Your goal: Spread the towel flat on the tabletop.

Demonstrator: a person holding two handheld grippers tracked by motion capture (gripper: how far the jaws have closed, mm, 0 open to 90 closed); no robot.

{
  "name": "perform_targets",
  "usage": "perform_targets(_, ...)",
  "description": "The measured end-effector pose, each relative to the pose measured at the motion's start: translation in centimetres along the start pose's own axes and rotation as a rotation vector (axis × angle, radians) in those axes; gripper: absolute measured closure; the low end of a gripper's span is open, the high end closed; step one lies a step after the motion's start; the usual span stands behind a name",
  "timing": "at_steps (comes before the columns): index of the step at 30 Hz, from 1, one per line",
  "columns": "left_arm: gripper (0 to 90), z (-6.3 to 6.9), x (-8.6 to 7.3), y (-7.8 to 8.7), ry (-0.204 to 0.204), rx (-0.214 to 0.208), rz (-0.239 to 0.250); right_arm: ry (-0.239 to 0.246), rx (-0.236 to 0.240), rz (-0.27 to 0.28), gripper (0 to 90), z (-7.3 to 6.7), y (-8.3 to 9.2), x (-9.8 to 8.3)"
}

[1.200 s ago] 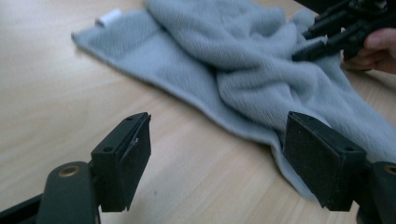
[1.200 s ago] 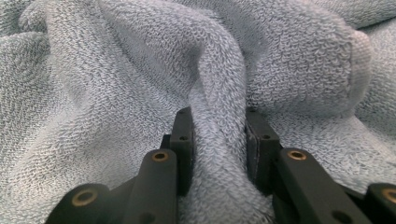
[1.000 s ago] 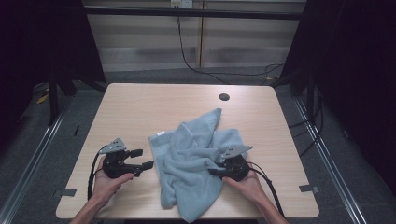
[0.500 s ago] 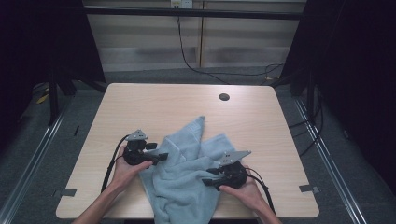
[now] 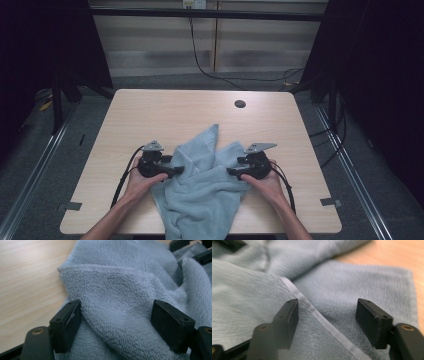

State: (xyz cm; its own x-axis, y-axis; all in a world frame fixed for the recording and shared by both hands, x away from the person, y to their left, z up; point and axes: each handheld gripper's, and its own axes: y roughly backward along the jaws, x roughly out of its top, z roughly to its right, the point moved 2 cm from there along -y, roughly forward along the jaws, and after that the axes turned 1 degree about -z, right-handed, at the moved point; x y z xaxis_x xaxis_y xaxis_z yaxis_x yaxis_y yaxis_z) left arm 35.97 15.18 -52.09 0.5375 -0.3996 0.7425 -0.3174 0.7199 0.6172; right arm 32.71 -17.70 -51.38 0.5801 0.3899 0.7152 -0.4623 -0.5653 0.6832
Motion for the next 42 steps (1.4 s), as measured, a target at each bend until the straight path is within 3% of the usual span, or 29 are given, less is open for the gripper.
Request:
perform_targets(2, 26.8, 0.2, -0.1, 0.0, -0.021, 0.002, -0.004, 0.001, -0.033, 0.004, 30.6, 0.1, -0.6, -0.2)
perform_targets(3, 32.5, 0.2, -0.1, 0.0, -0.021, 0.002, -0.004, 0.001, -0.033, 0.004, 30.6, 0.1, -0.6, -0.2)
perform_targets(5, 44.7, 0.7, -0.3, 0.1, -0.074, 0.021, -0.018, 0.035, -0.075, 0.004, 30.7, -0.4, -0.9, -0.4)
perform_targets(6, 50.4, 0.7, -0.3, 0.1, -0.074, 0.021, -0.018, 0.047, -0.085, 0.0, 31.0, -0.6, -1.0, -0.3)
perform_targets(7, 50.4, 0.9, -0.3, 0.1, -0.086, 0.014, -0.02, 0.047, -0.085, 0.0, 31.0, -0.6, -1.0, -0.3)
perform_targets(8, 59.6, 1.1, -0.4, 0.2, -0.091, 0.011, -0.02, 0.048, -0.086, -0.014, 36.0, -0.9, -0.9, -0.3)
perform_targets(9, 61.9, 1.1, -0.4, 0.2, -0.091, 0.011, -0.02, 0.048, -0.086, -0.014, 36.0, -0.9, -0.9, -0.3)
perform_targets(10, 63.6, 1.3, -0.5, 0.2, -0.086, 0.004, -0.015, 0.07, -0.058, -0.012, 52.1, -1.2, -0.8, -0.3)
perform_targets(12, 67.0, 1.2, -0.5, 0.5, -0.083, -0.01, -0.016, 0.074, -0.017, -0.011, 72.7, -1.8, -0.7, -0.3)
perform_targets(14, 70.4, 1.1, -0.6, 0.8, -0.063, -0.022, -0.007, 0.06, 0.003, -0.012, 79.4, -2.0, -0.7, -0.4)
perform_targets(17, 75.6, 0.9, -0.3, 2.1, -0.057, -0.024, 0.029, 0.028, 0.029, -0.011, 82.3, -1.7, -0.6, -0.2)
perform_targets(19, 77.8, 0.8, 0.3, 3.3, -0.041, -0.034, 0.084, -0.006, 0.025, 0.011, 82.7, -1.2, 0.0, 0.1)
perform_targets(20, 78.4, 0.7, 0.6, 4.0, -0.034, -0.04, 0.114, -0.011, 0.019, 0.031, 82.8, -1.0, 0.6, 0.4)
perform_targets(21, 79.1, 0.7, 0.6, 4.0, -0.034, -0.04, 0.114, -0.019, 0.012, 0.053, 82.8, -0.7, 1.2, 0.7)
perform_targets(22, 79.7, 0.6, 1.4, 5.3, -0.029, -0.038, 0.17, -0.028, 0.0, 0.069, 82.9, -0.5, 1.8, 1.1)
perform_targets(23, 79.9, 0.5, 1.7, 5.9, -0.015, -0.049, 0.194, -0.026, -0.015, 0.086, 82.9, -0.3, 2.5, 1.4)
perform_targets(25, 79.8, 0.5, 2.1, 6.4, -0.015, -0.049, 0.21, -0.032, -0.022, 0.107, 82.9, -0.1, 3.1, 1.8)
perform_targets(26, 79.9, 0.6, 2.4, 6.8, -0.021, -0.039, 0.225, -0.048, -0.025, 0.155, 82.9, 0.2, 4.1, 2.6)
perform_targets(31, 79.9, 1.0, 5.2, 8.3, -0.029, -0.03, 0.305, -0.033, -0.085, 0.205, 82.9, 0.5, 5.9, 5.9)
perform_targets(36, 79.9, 0.8, 9.2, 10.5, -0.041, 0.002, 0.377, -0.036, -0.129, 0.304, 82.9, 1.1, 8.4, 10.5)
perform_targets(42, 80.1, 0.6, 12.9, 13.2, -0.069, 0.068, 0.46, -0.043, -0.152, 0.405, 83.0, 1.3, 10.7, 15.9)
